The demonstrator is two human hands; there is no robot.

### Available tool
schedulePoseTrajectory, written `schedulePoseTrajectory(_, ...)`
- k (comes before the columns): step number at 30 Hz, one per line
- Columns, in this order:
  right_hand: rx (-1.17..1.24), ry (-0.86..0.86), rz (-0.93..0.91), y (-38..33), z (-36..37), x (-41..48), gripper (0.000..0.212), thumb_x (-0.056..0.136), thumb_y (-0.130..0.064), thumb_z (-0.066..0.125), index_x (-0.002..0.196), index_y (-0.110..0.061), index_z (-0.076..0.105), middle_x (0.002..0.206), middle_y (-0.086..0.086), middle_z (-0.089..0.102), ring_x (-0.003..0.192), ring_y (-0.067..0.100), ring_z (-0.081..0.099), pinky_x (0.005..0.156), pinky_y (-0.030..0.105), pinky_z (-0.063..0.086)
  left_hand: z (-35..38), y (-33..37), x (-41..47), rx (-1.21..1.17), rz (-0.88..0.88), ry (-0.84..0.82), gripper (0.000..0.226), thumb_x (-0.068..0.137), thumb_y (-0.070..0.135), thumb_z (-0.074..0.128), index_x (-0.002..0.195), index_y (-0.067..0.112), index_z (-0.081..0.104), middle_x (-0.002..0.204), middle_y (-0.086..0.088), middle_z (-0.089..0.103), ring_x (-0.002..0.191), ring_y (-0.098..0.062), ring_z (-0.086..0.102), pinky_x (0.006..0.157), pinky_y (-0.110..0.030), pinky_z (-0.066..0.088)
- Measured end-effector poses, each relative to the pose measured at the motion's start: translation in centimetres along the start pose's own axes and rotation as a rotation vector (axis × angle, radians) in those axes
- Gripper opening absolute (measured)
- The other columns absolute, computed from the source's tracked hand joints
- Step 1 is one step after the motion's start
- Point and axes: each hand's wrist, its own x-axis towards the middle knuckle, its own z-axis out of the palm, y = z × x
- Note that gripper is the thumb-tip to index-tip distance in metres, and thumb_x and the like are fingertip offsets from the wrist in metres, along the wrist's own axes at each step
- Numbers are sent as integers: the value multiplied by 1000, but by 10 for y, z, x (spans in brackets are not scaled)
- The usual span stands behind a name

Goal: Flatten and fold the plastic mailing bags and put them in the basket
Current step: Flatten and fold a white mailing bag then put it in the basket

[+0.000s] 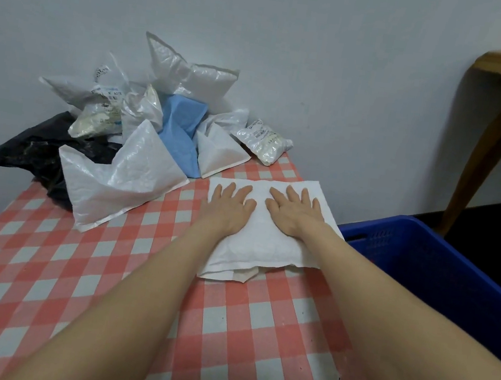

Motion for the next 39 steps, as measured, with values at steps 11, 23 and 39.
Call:
schedulePoseTrajectory(11, 21, 17, 3, 1, 1, 2, 54, 101, -49, 11, 154, -35, 9, 163, 0, -2, 149, 27, -9, 118, 46, -7, 2, -3, 6, 26, 11, 21, 52, 99, 44, 17, 150, 31, 21, 160, 0, 13, 147, -25, 4, 118, -49, 10)
schedulePoseTrajectory(23, 272, 397, -21, 7, 2, -23, 53, 100, -38, 28, 150, -22, 31, 157, 6, 24, 146, 22, 16, 118, 40, 16, -10, 3, -26, 109, 45, 257, 49, 102, 38, 20, 150, 29, 21, 157, -6, 21, 144, -23, 21, 117, -45, 13)
schedulePoseTrajectory(39, -62, 133, 34, 9, 28, -75, 59, 99, -55, 4, 153, -34, -5, 162, 5, -9, 148, 30, -12, 119, 48, -8, 19, 10, -78, 94, 89, 109, 57, 98, 56, 14, 150, 41, -4, 160, 4, -9, 148, -22, -8, 118, -51, 2)
